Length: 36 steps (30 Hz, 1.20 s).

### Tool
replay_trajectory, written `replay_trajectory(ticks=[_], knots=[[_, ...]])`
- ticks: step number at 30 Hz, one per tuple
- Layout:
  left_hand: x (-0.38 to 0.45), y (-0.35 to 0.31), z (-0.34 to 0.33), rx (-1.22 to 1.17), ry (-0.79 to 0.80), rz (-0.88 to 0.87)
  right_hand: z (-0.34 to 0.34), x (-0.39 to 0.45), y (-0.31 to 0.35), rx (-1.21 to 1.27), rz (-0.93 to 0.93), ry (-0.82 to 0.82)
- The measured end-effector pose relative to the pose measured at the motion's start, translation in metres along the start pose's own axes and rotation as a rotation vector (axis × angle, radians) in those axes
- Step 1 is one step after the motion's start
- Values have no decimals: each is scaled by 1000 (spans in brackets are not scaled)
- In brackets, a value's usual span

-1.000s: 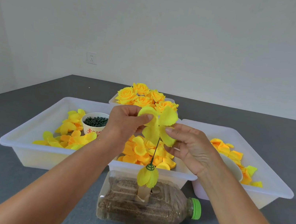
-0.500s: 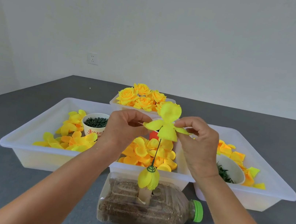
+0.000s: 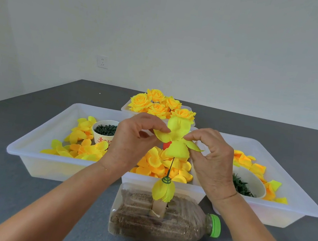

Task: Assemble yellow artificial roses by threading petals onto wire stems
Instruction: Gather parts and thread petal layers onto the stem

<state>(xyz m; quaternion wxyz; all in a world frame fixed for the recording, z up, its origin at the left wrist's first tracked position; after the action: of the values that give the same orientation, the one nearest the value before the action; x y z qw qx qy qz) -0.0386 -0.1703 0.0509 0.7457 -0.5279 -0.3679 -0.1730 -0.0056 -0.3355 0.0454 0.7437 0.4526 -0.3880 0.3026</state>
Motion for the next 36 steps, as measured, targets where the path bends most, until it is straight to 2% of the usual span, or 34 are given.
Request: replay_trajectory(ticks=[5, 11, 16, 19, 23, 28, 36], knots=[[-3, -2, 0, 22, -2, -76, 1, -2, 6, -16, 51, 56], [-2, 0, 0, 59, -21, -38, 3, -2, 7, 41, 27, 108], [4, -3, -4, 6, -16, 28, 0, 2, -1, 241, -204, 163], [8, -4, -5, 75, 9, 48, -2, 2, -7, 358, -376, 211], [9, -2, -7, 66, 30, 90, -1, -1, -9, 490, -475, 237], [4, 2, -5, 9, 28, 143, -1, -3, -6, 497, -464, 291], [-5, -1, -1, 53, 55, 126, -1, -8, -4, 449, -386, 342]])
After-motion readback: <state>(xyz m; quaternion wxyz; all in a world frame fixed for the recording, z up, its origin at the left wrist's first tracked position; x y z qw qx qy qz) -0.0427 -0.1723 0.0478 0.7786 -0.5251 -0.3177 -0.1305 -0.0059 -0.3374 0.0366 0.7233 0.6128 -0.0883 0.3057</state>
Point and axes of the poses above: each hand's wrist, its own x-axis towards the middle knuckle, its own z-axis out of the back of the hand, y = z × x, the point moved 3 cm from there along x, towards the middle knuckle, and after that the axes turned 5 degrees about -z, right-handed, at the moved point
